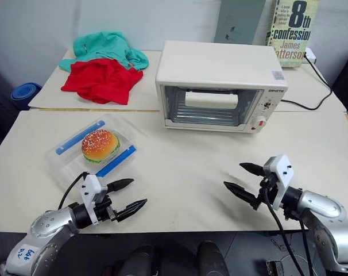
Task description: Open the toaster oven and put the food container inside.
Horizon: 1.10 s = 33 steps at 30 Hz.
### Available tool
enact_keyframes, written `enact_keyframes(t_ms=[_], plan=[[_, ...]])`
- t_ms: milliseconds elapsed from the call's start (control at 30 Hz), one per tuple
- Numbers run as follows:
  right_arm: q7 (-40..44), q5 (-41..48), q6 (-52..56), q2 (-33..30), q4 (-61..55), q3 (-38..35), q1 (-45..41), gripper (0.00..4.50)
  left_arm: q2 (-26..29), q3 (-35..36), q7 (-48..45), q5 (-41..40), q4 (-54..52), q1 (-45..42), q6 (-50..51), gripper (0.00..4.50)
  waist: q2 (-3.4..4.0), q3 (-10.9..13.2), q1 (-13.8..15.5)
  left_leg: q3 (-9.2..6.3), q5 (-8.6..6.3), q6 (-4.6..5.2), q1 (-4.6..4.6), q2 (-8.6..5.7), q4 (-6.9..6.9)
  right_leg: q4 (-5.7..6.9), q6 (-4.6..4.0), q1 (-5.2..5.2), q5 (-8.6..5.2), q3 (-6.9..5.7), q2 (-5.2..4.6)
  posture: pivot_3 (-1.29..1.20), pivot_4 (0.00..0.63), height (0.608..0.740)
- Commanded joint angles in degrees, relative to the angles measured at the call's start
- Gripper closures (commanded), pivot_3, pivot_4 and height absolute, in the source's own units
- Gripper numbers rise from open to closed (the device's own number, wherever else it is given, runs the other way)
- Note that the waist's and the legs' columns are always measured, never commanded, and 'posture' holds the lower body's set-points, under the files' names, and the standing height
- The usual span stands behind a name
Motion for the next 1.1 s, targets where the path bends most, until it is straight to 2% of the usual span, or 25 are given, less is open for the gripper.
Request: enact_keyframes(t_ms=[33,333,567,667,900,1100], plan=[[0.2,0.6,-0.4,-0.1,-1.2,-0.2,0.2,0.02,-0.1,0.3,0.1,0.4,-1.3,0.4,-1.4,0.00,0.00,0.0,0.1,0.00,0.00,0.00,0.00,-0.01,0.00,0.01,0.00,0.00,0.00,0.00,0.00,0.00,0.150,0.740],[-0.7,1.3,0.7,0.6,-2.0,0.3,0.4,0.02,0.0,-0.4,0.6,-1.9,-2.1,1.1,4.1,0.00,0.00,0.0,-0.2,0.02,-0.01,0.00,0.00,-0.01,-0.01,0.00,0.00,0.00,0.00,0.01,0.01,0.00,0.150,0.740],[-2.2,3.3,3.0,0.8,-2.9,-0.4,0.0,0.02,-0.2,-0.2,-0.3,-3.0,-3.5,1.7,4.5,0.00,0.00,0.0,-0.1,0.01,0.00,0.00,0.01,-0.01,0.00,0.02,0.00,0.00,0.00,0.01,-0.04,0.00,0.150,0.740],[-2.6,6.0,5.1,0.7,-3.1,-1.5,-1.2,0.02,0.2,3.0,-0.8,-10.0,-4.9,0.8,9.6,0.00,0.00,0.0,-0.1,0.00,0.00,0.00,0.01,0.01,0.00,0.02,0.00,0.00,0.00,0.01,-0.07,0.00,0.150,0.740],[-2.6,11.1,9.6,-1.4,-1.1,-3.0,-7.7,0.02,5.8,8.8,-2.9,-21.1,-10.1,-1.8,16.2,0.00,0.00,0.0,-0.2,-0.01,0.03,-0.05,0.03,0.02,0.00,0.04,-0.01,0.00,0.00,0.01,-0.12,0.00,0.150,0.740],[-4.6,10.1,10.0,-1.6,8.3,-3.0,-19.7,0.02,10.3,16.9,0.3,-34.5,-10.9,-10.3,21.1,0.00,0.00,0.0,-0.2,-0.01,0.03,-0.05,0.02,0.01,0.05,0.07,-0.02,0.00,0.00,-0.01,-0.10,0.00,0.150,0.740]])
